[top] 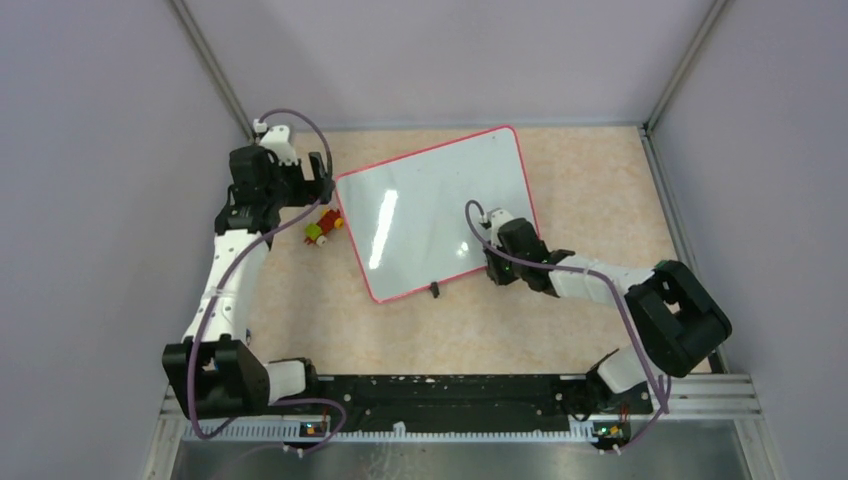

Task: Write a sentence on the whiteboard
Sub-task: Move the whiteboard to the center of the board.

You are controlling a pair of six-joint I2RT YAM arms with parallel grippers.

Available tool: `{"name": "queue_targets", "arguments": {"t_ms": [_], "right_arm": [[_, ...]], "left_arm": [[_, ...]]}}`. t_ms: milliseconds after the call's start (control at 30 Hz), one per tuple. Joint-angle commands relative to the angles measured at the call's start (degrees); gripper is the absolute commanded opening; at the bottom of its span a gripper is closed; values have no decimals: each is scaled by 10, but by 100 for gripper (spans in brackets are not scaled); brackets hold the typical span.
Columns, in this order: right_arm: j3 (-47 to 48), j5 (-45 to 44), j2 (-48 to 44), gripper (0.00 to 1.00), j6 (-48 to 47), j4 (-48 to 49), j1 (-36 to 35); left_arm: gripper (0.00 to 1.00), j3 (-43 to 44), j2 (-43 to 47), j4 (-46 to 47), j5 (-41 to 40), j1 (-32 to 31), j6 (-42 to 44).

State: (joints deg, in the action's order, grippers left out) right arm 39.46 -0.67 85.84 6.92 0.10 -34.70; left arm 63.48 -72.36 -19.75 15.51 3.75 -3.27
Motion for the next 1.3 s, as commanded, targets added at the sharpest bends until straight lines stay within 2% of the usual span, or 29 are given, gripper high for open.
{"name": "queue_targets", "arguments": {"t_ms": [0,233,433,733,1033,1133,1233,1267], "right_arm": [[5,47,-37,0,-37,-23,-48],[52,96,-1,0,-36,-102,-67],[64,99,5,0,-56,-161,-69],[32,49,-42,0,-60,-199,-115],[22,17,-61,0,1,-204,-145],[21,18,-63,8,8,-206,-151],[21,23,-69,30,10,-209,-153],[23,28,-72,33,9,-212,-154]], "left_arm": [[99,47,34,-4,3,2,-7],[99,60,38,-14,20,2,-9],[99,62,38,-18,17,2,-9],[99,70,37,-9,23,2,-17],[99,70,41,-10,26,2,-17],[99,69,43,-10,27,2,-15],[99,68,40,-12,36,2,-13],[99,68,40,-12,38,2,-12]]}}
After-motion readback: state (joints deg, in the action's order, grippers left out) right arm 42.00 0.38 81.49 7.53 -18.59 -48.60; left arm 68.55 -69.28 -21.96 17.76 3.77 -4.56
